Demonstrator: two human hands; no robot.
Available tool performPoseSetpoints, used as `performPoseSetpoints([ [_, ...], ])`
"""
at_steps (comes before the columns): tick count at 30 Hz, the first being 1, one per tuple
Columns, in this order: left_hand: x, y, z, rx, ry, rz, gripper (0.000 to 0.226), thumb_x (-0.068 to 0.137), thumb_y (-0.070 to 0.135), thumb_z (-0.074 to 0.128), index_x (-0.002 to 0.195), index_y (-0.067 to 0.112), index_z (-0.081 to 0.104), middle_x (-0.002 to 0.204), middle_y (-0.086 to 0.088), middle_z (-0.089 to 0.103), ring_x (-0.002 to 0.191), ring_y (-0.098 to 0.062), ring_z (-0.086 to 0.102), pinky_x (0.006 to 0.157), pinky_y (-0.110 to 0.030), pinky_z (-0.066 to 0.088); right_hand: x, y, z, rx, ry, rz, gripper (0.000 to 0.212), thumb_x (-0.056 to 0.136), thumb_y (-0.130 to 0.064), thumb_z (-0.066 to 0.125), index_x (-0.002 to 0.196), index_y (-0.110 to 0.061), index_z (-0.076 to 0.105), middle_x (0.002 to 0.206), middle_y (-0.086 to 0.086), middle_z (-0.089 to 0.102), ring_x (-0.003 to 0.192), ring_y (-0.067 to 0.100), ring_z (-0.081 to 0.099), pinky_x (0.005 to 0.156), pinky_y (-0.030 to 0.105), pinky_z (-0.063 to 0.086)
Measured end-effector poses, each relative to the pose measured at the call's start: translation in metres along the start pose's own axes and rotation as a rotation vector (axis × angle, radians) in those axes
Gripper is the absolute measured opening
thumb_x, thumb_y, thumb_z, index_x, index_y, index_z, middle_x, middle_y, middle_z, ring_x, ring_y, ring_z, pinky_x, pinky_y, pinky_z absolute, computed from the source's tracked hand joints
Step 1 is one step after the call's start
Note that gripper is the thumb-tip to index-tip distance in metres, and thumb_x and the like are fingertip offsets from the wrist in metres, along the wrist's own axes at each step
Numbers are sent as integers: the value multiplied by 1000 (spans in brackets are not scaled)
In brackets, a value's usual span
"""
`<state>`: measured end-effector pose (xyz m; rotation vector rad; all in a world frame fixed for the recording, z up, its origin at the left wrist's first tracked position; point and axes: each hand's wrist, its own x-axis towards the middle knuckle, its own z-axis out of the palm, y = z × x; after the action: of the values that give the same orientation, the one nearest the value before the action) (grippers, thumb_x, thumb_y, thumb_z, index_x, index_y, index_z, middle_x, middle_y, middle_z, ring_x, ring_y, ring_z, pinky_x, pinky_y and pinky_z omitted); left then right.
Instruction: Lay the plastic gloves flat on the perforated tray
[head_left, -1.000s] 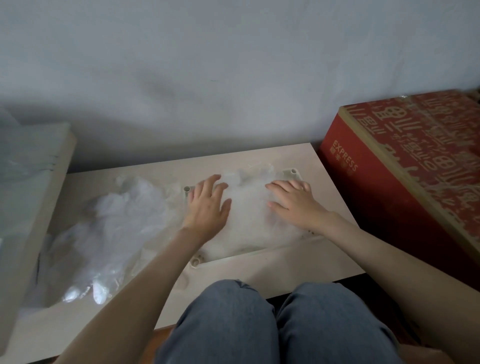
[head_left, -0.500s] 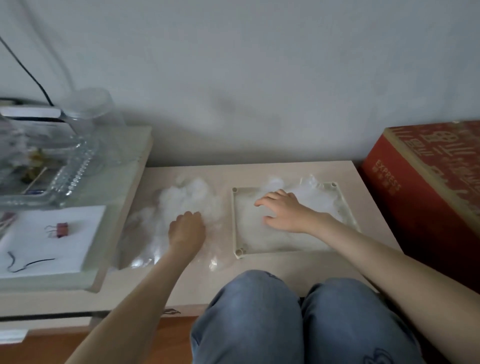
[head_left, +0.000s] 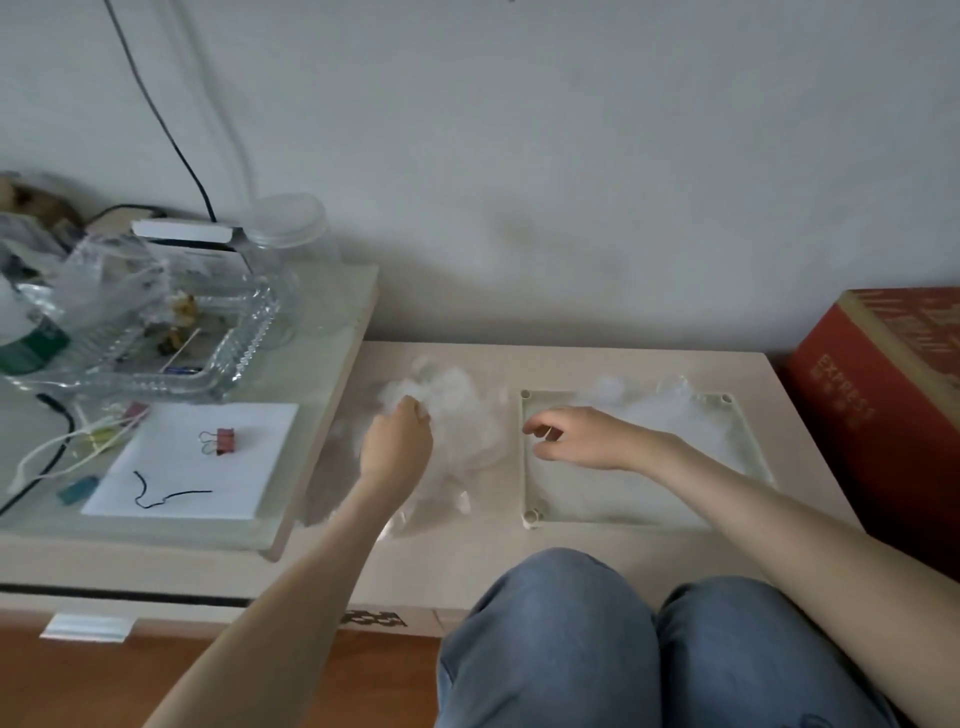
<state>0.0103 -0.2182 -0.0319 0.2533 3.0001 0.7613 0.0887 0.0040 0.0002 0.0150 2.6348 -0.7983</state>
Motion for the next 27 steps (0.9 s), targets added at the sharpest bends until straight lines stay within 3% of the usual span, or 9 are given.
performPoseSetpoints([
  [5,-3,32,-30,-405,74,16,28,97,19,42,80,5,59,78,-3,69,77,-25,62,71,-33,46,7,-7,-5,479,78,-19,37,93,-37,58,127,-23,54,120,-4,60,112,11,56,95,24,43],
  [9,-9,68,-53,-950,-242,99,27,101,15,41,80,6,55,72,-9,71,67,-24,68,67,-33,55,9,-16,-15,860,68,-79,70,82,-61,59,135,-17,49,134,3,55,128,18,48,102,31,41],
  [12,-5,82,-60,-1240,-523,185,32,104,17,34,87,5,58,80,-11,71,82,-24,68,83,-35,52,8,-12,-25,1078,3,-77,71,89,-71,33,136,-20,51,139,6,53,131,22,46,108,41,33],
  [14,-3,87,-58,-1393,-748,183,32,101,24,38,80,13,59,88,-7,70,98,-25,64,98,-42,42,3,-9,-33,1311,-20,8,62,95,-65,24,121,-22,62,122,4,58,110,23,59,92,36,45],
  [16,-2,92,-53,-1479,-881,158,23,91,30,51,73,19,59,94,-5,68,104,-25,60,100,-46,37,-4,-8,-38,1505,-69,63,45,95,-54,44,109,-16,63,105,8,54,93,26,59,86,38,46],
  [19,-2,97,-47,-1662,-923,179,19,77,31,68,67,19,58,89,-5,64,103,-28,57,103,-53,32,-21,-10,-42,1443,-80,65,55,80,-44,69,119,-6,59,105,15,56,92,35,55,79,42,53],
  [22,-5,108,-45,-1914,-976,140,25,82,20,47,58,15,50,70,-5,54,86,-27,50,99,-55,36,-32,-6,-46,1461,-142,72,37,90,-41,52,107,-12,68,103,18,59,75,33,60,59,31,52],
  [25,-11,120,-41,-2092,-934,21,30,77,14,36,49,13,45,52,-1,43,57,-17,49,82,-36,48,-30,11,-40,1476,-139,159,66,92,-64,38,108,-9,69,113,23,55,88,35,56,66,36,53],
  [27,-9,122,-30,-2112,-897,-32,26,74,14,43,48,13,43,52,-1,40,60,-15,47,89,-24,40,-26,18,-37,1493,-120,162,63,98,-58,33,113,-7,67,110,21,60,94,34,58,73,39,54],
])
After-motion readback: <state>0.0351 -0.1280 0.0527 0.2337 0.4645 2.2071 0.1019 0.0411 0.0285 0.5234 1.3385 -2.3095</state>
